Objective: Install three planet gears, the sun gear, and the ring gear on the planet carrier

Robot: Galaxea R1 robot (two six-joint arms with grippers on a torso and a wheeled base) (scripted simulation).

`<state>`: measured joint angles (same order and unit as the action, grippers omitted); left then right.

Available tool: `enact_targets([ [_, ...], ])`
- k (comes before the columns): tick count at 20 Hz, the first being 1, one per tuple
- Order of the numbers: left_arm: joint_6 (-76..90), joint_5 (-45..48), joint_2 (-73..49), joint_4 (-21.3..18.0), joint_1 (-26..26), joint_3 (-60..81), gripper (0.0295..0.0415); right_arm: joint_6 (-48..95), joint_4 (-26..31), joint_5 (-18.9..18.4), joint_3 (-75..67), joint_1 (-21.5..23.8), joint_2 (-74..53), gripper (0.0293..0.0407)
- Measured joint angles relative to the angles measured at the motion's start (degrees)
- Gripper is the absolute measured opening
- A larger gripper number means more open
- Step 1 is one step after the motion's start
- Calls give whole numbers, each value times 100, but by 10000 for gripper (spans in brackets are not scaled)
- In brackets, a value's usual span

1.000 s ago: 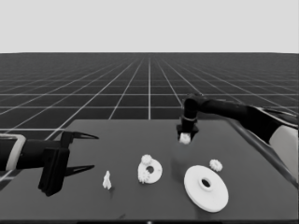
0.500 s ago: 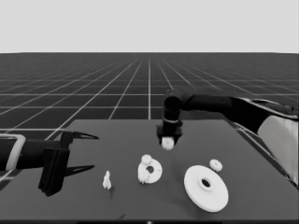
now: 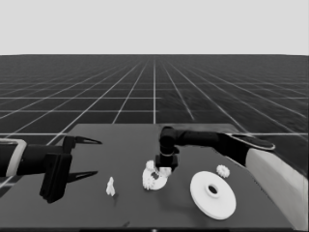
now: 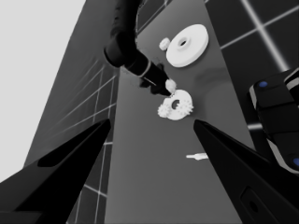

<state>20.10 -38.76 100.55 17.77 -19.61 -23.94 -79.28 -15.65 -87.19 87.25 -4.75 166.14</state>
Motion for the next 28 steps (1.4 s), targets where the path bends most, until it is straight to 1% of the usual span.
enact_targets([
  [2, 0, 0, 0, 0, 0, 0, 385, 168, -251, 114, 274, -289, 72, 312],
  [7, 0, 0, 0, 0, 0, 0, 385, 256, -366, 182, 425, -408, 115, 312],
  [8, 0, 0, 0, 0, 0, 0, 385, 259, -369, 184, 430, -411, 116, 344],
  [9, 0, 0, 0, 0, 0, 0, 385, 261, -371, 186, 432, -413, 117, 372],
  [10, 0, 0, 0, 0, 0, 0, 385, 261, -373, 187, 434, -414, 117, 381],
  [11, 0, 0, 0, 0, 0, 0, 385, 262, -373, 187, 435, -414, 118, 383],
  [17, 0, 0, 0, 0, 0, 0, 385, 262, -374, 188, 436, -415, 118, 385],
  [18, 0, 0, 0, 0, 0, 0, 385, -173, 367, -170, -289, 197, -91, 385],
  [19, 0, 0, 0, 0, 0, 0, 385, -327, 913, -262, -503, 855, -133, 385],
  [20, 0, 0, 0, 0, 0, 0, 385, -334, 1253, -282, -503, 1247, -124, 385],
  [21, 0, 0, 0, 0, 0, 0, 385, -306, 1453, -291, -458, 1469, -109, 385],
  [23, 0, 0, 0, 0, 0, 0, 385, -260, 1637, -302, -389, 1661, -89, 385],
  [27, 0, 0, 0, 0, 0, 0, 385, -229, 1721, -310, -346, 1739, -77, 385],
  [28, 0, 0, 0, 0, 0, 0, 385, 558, 1772, -331, -1630, 1789, -1322, 386],
])
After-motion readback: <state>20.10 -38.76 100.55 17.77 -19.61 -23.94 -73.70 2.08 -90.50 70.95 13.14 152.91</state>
